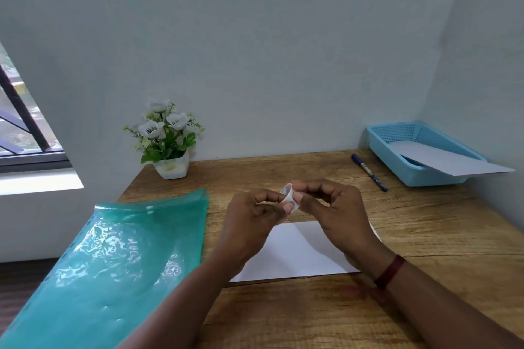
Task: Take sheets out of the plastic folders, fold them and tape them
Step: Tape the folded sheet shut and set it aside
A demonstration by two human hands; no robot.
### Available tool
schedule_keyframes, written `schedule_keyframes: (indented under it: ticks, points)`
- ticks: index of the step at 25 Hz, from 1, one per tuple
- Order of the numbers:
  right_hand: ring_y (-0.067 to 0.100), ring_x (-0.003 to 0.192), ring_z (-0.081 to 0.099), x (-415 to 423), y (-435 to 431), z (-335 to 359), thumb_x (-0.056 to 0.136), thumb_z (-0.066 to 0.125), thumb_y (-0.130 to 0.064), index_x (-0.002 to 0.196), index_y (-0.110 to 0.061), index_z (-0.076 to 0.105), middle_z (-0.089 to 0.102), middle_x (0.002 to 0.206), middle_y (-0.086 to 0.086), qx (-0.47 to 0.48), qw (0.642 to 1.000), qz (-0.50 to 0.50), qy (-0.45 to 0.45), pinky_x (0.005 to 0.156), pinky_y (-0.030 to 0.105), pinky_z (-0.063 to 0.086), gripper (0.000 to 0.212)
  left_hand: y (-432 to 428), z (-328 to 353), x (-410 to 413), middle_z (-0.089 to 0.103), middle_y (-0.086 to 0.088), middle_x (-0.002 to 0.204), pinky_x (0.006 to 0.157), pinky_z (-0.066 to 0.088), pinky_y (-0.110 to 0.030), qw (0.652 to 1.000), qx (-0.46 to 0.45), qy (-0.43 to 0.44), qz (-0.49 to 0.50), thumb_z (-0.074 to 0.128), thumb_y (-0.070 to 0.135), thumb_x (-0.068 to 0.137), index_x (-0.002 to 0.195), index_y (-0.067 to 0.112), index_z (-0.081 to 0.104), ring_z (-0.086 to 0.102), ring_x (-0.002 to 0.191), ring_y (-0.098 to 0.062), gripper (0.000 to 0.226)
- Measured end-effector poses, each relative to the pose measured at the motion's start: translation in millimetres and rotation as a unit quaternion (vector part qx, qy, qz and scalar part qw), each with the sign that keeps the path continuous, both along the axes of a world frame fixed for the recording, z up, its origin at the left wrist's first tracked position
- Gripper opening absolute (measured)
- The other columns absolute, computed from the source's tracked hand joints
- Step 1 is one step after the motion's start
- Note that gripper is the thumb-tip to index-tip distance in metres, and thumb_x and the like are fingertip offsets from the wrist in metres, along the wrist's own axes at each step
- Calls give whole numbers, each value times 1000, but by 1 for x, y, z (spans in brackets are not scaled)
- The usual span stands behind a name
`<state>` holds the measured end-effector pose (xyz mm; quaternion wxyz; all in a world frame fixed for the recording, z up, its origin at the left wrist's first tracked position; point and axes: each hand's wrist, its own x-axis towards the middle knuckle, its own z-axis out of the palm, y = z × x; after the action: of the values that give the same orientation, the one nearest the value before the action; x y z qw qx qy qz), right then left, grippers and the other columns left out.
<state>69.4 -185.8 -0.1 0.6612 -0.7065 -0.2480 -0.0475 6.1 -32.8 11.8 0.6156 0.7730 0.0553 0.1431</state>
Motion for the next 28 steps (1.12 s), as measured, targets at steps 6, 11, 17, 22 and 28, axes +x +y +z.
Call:
schedule_keyframes:
  ticks: [6,11,17,22,28]
  points:
    - [6,94,67,1,1,-1,89,68,-14,96,-22,74,74,95,-11,-14,1000,-26,-2,87,39,57,13,2,-5,2,67,19,88,64,50,-18,966,239,-86,47,74,25,83,91,29,75,61,78,0,9]
    - [10,94,65,2,3,-6,92,62,-14,92,-26,69,69,96,-10,-36,998,-35,-35,83,44,58,13,3,-9,3,64,12,86,59,37,-11,928,332,-152,71,73,28,84,92,21,74,55,74,-1,12]
    - [13,95,65,1,4,-6,94,59,-14,92,-32,64,67,97,-10,-39,998,-14,-48,80,41,60,19,3,-9,5,67,5,89,59,47,-27,925,328,-166,95,74,26,83,93,16,74,57,74,-7,14]
    - [8,98,66,3,2,-5,90,66,-18,106,-31,70,70,104,-15,-51,998,-8,-47,79,32,59,21,5,-11,4,63,10,86,58,40,-18,930,321,-155,92,73,30,84,91,19,73,54,74,-3,13]
    - [8,87,68,3,2,-6,89,67,-14,94,-24,73,72,93,-12,-60,993,-54,-83,72,25,58,13,3,-10,3,64,7,82,59,44,-28,935,316,-145,72,72,31,85,90,20,74,53,72,-7,13]
